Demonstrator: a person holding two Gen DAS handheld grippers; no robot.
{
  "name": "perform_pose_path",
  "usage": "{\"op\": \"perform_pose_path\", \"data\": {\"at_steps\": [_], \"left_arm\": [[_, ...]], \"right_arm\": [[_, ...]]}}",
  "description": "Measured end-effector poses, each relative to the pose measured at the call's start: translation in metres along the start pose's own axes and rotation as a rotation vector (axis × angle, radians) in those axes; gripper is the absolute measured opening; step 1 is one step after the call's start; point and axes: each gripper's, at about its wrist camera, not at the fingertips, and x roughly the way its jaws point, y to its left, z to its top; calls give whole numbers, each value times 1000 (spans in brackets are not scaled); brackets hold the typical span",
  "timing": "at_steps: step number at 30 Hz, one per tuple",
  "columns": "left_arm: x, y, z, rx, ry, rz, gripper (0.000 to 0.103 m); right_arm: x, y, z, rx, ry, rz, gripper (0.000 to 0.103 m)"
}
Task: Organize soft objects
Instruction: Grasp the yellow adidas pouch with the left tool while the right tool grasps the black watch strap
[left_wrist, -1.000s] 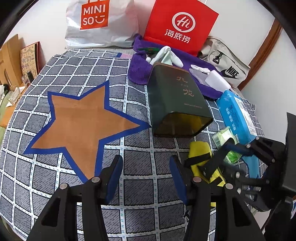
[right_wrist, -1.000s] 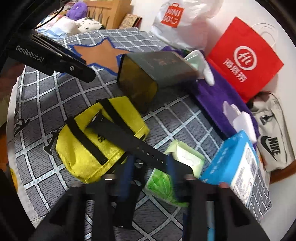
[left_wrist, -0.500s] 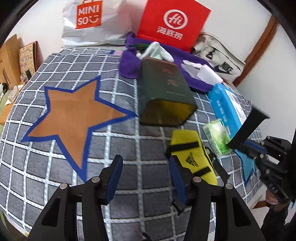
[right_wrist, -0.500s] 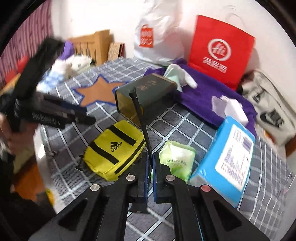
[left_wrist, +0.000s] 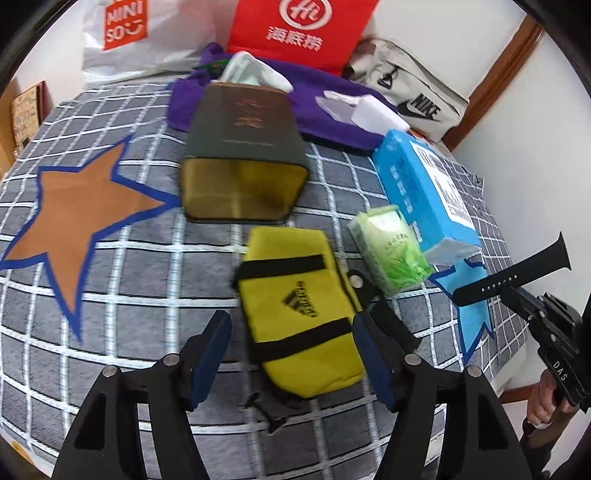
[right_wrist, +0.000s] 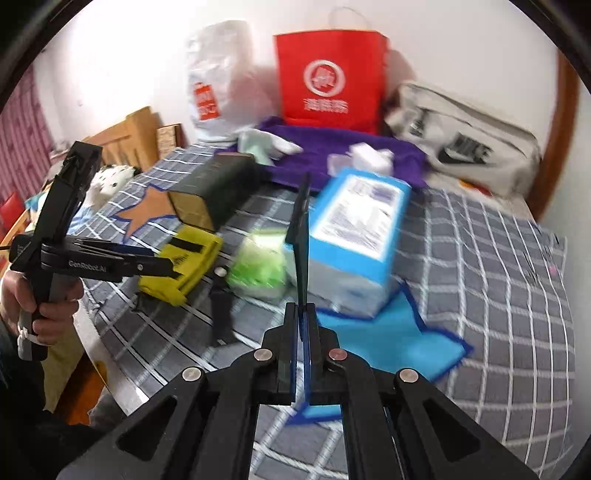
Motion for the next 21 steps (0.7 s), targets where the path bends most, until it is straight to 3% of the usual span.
{"op": "perform_pose_path", "data": {"at_steps": [6,12,14,18,21], "left_arm": [[24,-26,4,62,40,96,79],[41,-50,3,169,35,253,83],[39,-48,3,162,22,245,81],[30,-40,3,133,-2,230,61],[20,-32,3,112,-8,197,58]], "right_arm": [[1,-20,-15,38,29,-25,2],[2,-30,-13,71,6,-10,2],[2,-30,-13,75,3,-3,2],[-1,-30,-13,84,-6,5,2],[-5,-29,-11,93,-18,11,2]]}}
